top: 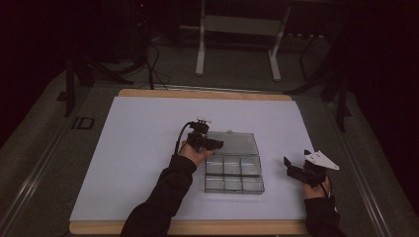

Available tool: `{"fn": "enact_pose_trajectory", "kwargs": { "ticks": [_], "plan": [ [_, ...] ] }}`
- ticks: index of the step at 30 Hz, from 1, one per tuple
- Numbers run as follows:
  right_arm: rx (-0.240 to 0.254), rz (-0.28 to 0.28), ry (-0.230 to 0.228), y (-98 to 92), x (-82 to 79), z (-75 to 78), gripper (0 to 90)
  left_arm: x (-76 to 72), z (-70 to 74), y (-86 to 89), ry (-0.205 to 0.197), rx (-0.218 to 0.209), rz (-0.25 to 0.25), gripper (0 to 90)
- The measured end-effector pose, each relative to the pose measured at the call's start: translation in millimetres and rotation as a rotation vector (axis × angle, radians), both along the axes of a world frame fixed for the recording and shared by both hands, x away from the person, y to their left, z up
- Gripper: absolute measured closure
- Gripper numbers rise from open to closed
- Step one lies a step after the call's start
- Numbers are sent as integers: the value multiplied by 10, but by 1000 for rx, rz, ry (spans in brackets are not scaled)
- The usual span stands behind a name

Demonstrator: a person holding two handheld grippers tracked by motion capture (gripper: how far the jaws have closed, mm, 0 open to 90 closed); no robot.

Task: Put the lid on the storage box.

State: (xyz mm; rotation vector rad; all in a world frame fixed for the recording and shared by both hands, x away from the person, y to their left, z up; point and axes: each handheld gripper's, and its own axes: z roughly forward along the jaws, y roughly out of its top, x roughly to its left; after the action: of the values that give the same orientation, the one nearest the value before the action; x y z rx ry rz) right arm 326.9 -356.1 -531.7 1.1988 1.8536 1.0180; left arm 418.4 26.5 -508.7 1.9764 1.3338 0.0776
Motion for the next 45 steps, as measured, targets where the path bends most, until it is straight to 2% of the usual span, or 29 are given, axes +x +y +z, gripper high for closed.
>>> {"fn": "enact_pose_trajectory", "kwargs": {
  "ticks": [4,10,13,17,24,26,30,33,36,41,45],
  "plan": [
    [-3,1,0,1,1,-1,147,6,-60,10,28,-2,-5,217],
    [-4,0,2,2,3,-1,147,42,-115,78,87,-78,-8,226],
    [-8,1,3,4,3,-1,148,61,-139,105,128,-126,-25,255],
    [-7,-1,6,5,4,-1,147,80,-147,163,155,-162,-43,316],
    [-26,1,16,26,14,-4,147,55,-114,262,125,-198,-56,449],
    [-39,3,20,39,20,-5,147,33,-80,295,103,-199,-62,502],
    [-96,9,34,96,36,-12,147,-16,-20,408,49,-229,-70,656],
    [-134,18,61,149,66,-18,147,-44,-29,468,18,-247,-80,706],
    [-95,52,81,205,91,1,147,-65,-38,501,-3,-275,-86,736],
    [-87,114,94,353,124,86,147,-80,-35,551,-17,-312,-99,785],
    [-80,150,82,467,147,185,147,-94,-4,568,-32,-315,-112,824]
  ]
}}
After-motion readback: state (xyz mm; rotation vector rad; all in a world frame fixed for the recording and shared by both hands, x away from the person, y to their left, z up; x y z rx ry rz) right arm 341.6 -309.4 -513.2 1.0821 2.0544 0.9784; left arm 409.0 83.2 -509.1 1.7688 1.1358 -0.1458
